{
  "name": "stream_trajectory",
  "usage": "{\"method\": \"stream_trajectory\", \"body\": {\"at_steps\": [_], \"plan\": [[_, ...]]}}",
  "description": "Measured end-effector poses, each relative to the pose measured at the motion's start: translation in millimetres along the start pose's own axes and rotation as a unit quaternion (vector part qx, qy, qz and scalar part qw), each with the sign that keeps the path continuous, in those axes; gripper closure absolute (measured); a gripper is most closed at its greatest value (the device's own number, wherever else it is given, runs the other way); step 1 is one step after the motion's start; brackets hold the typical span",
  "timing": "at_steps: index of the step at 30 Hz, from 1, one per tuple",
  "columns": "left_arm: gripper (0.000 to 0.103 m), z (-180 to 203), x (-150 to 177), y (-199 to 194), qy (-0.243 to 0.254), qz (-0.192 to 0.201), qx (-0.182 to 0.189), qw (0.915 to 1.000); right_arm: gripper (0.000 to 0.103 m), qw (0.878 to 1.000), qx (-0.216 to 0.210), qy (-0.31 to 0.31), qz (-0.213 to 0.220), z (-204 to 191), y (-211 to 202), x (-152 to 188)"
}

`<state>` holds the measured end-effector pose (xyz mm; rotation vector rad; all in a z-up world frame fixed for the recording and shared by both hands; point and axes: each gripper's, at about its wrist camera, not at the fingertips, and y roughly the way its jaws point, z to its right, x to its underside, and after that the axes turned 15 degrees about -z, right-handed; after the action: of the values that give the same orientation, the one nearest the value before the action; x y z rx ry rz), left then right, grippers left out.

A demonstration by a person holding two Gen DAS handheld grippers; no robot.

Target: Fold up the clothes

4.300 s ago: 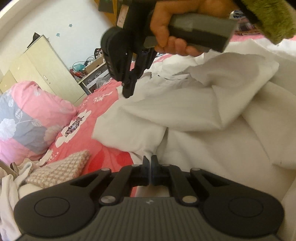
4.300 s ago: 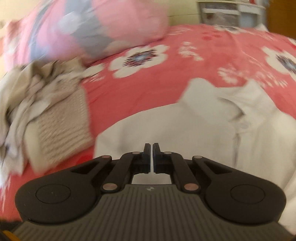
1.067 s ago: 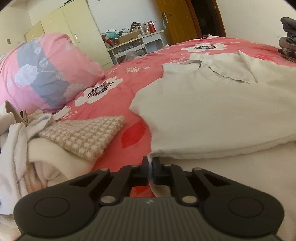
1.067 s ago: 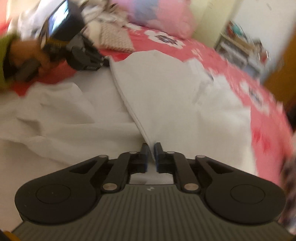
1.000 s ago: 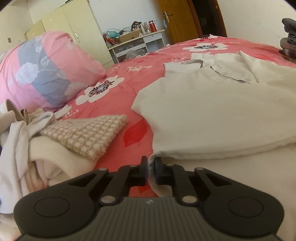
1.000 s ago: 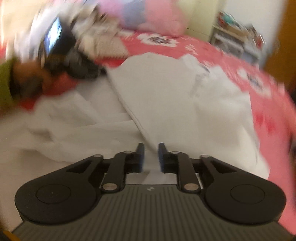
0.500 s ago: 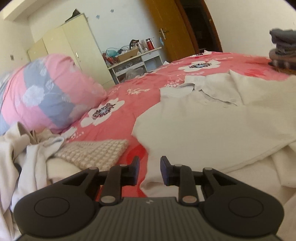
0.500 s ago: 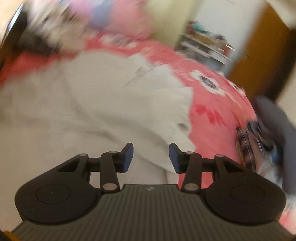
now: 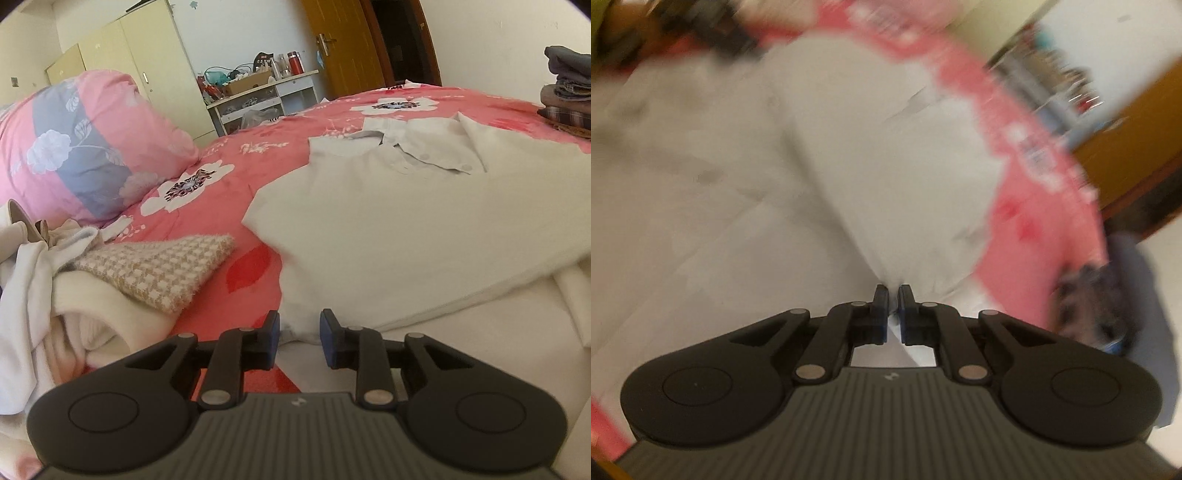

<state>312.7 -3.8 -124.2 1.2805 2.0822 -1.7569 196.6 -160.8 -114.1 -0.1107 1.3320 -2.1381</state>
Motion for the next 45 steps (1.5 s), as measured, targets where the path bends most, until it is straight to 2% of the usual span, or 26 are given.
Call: {"method": "stream_trajectory", "body": {"at_steps": [3,4,6,8,10,12,14,16,19,21,22,25,29,33,36,38,40,41,42,45], "plan": [[0.076,-2,2,-2,-0.001,0.002,-0.006,1.0,0.091,1.0,-0.014,-0.006,-0.022,-11,8,7],[0.076,-3,2,-3,-0.001,0.003,-0.009,1.0,0.089,1.0,-0.023,0.011,-0.017,-5,2,9],[0.076,-6,2,-5,-0.001,0.006,-0.021,0.9998,0.08,0.996,-0.055,0.069,0.028,17,-21,14],[0.076,-9,1,-4,-0.006,0.004,-0.031,0.9995,0.078,0.983,-0.09,0.131,0.092,42,-41,17],[0.076,-12,1,-2,-0.011,0.001,-0.037,0.9993,0.077,0.964,-0.126,0.184,0.146,64,-47,15],[0.076,-12,2,-2,-0.01,-0.001,-0.042,0.999,0.077,0.947,-0.164,0.219,0.168,78,-37,4],[0.076,-14,3,-4,-0.012,0.002,-0.046,0.9989,0.078,0.935,-0.196,0.245,0.164,90,-14,-15],[0.076,-17,2,-5,-0.019,0.005,-0.048,0.9987,0.078,0.928,-0.22,0.254,0.159,97,0,-39],[0.076,-22,2,-4,-0.033,0.009,-0.018,0.9993,0.078,0.926,-0.246,0.225,0.177,93,6,-85],[0.076,-21,2,0,-0.035,0.007,0.001,0.9993,0.077,0.919,-0.282,0.205,0.187,95,15,-129],[0.076,-20,2,3,-0.035,0.0,-0.001,0.9994,0.077,0.914,-0.301,0.196,0.187,93,20,-151],[0.076,-19,2,8,-0.039,-0.015,-0.007,0.9991,0.074,0.917,-0.323,0.16,0.171,82,42,-225],[0.076,-19,4,9,-0.043,-0.02,-0.007,0.9988,0.072,0.926,-0.32,0.146,0.136,64,79,-309],[0.076,-18,6,10,-0.043,-0.019,-0.008,0.9989,0.069,0.948,-0.287,0.055,0.124,26,88,-369],[0.076,-20,6,10,-0.048,-0.018,-0.002,0.9987,0.068,0.969,-0.234,0.008,0.082,-3,99,-398],[0.076,-21,7,9,-0.05,-0.018,0.001,0.9986,0.071,0.974,-0.22,0.007,0.053,-7,111,-405],[0.076,-21,7,10,-0.051,-0.018,0.001,0.9985,0.092,0.977,-0.21,0.025,0.026,-6,125,-409],[0.076,-21,7,10,-0.051,-0.018,0.001,0.9985,0.101,0.976,-0.213,0.043,0.029,-2,127,-408],[0.076,-21,7,10,-0.051,-0.019,0.001,0.9985,0.103,0.971,-0.225,0.065,0.044,4,126,-404],[0.075,-20,7,10,-0.05,-0.021,-0.001,0.9985,0.103,0.942,-0.291,0.132,0.099,23,126,-393]]}}
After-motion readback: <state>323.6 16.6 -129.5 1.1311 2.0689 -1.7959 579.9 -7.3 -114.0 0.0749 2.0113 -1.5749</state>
